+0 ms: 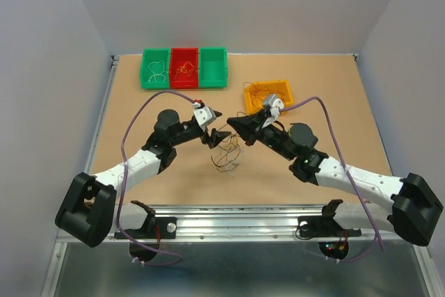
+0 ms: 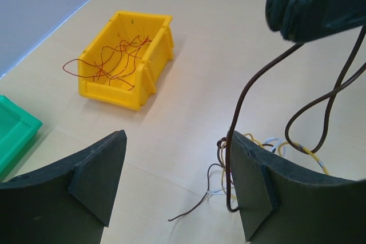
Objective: Untangle the cables
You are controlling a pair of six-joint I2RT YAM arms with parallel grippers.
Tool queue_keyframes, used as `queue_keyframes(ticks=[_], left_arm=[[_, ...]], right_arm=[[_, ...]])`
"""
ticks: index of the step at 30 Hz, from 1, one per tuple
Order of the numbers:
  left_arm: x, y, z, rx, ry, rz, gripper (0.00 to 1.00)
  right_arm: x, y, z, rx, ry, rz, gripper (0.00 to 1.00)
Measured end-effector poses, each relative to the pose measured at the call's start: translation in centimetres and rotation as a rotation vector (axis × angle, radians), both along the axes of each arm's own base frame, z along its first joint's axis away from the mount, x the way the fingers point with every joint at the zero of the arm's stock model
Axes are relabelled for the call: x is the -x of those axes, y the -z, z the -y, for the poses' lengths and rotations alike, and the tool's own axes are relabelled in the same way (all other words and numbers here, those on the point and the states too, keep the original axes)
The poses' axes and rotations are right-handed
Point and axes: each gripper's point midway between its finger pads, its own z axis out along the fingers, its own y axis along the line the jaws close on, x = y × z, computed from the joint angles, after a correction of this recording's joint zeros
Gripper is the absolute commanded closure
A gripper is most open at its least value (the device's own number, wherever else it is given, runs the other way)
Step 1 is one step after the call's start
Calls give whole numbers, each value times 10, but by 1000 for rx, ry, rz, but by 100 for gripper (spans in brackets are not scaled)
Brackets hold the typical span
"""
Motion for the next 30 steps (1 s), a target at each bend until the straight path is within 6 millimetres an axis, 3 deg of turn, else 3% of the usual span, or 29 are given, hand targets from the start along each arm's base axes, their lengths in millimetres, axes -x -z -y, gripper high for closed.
queue_keyframes(ticks=[11, 21, 24, 30], left_arm=[[28, -2, 14, -21, 167, 79, 14], [24, 6, 28, 4, 143, 28, 14], [32, 0, 34, 26, 193, 51, 15], [45, 7, 45, 14, 263, 52, 18]], right_arm=[[17, -19, 23, -58, 7, 46, 99], [24, -12, 14, -41, -53, 36, 99], [25, 0, 6, -18, -87, 11, 99], [33, -6, 3, -41, -133, 18, 99]])
